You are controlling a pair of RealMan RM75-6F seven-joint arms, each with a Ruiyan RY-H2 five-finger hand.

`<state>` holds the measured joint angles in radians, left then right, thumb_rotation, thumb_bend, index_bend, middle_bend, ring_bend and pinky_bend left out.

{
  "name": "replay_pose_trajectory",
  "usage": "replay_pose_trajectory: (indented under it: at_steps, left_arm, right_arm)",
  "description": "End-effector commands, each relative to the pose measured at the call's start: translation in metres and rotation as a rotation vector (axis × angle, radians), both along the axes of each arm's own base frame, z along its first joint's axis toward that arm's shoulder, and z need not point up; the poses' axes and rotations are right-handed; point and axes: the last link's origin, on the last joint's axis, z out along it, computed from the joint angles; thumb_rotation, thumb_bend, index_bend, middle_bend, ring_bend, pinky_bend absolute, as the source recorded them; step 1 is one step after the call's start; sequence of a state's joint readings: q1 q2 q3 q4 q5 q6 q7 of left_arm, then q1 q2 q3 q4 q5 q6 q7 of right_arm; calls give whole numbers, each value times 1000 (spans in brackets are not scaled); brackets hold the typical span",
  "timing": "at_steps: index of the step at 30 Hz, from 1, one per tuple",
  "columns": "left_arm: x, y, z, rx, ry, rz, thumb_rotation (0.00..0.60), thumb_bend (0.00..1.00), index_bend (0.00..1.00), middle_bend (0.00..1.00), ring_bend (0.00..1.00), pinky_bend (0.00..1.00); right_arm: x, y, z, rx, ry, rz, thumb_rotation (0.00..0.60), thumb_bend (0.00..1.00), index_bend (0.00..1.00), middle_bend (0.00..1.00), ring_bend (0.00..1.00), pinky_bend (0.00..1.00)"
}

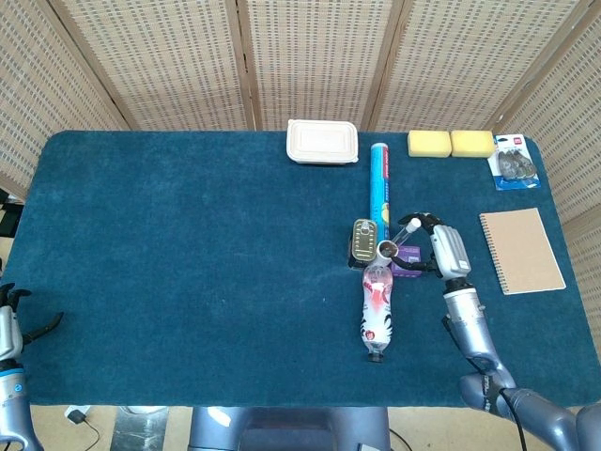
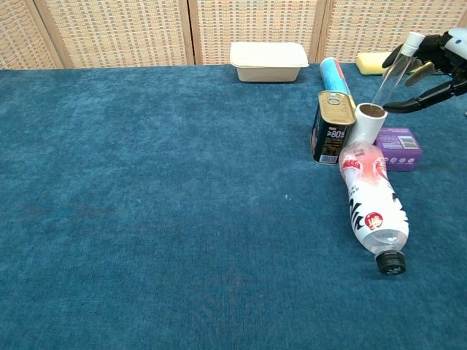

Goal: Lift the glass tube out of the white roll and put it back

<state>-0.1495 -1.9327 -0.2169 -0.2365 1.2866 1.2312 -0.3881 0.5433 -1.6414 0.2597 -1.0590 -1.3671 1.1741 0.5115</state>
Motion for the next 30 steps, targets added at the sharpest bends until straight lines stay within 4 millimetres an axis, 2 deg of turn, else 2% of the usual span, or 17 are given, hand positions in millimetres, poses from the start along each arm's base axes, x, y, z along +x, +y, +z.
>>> replay_pose_trajectory:
  at_steps: [1, 8, 30]
  left_arm:
    - [0, 0, 0, 0, 0, 0, 319, 30, 316, 175, 79, 188]
    - [0, 0, 0, 0, -1, 1, 319, 29, 317, 175, 79, 188]
    - [0, 1, 0, 0, -1, 1, 325, 29, 317, 176, 79, 188]
  right_arm:
    - [0, -2, 0, 0, 2, -2, 600, 75, 416, 426, 345, 315]
    - [4, -4, 2, -8, 14, 0, 600, 79, 477, 479, 403, 336]
    - [5, -11, 0, -18, 32, -28, 600, 116, 538, 554, 472, 403]
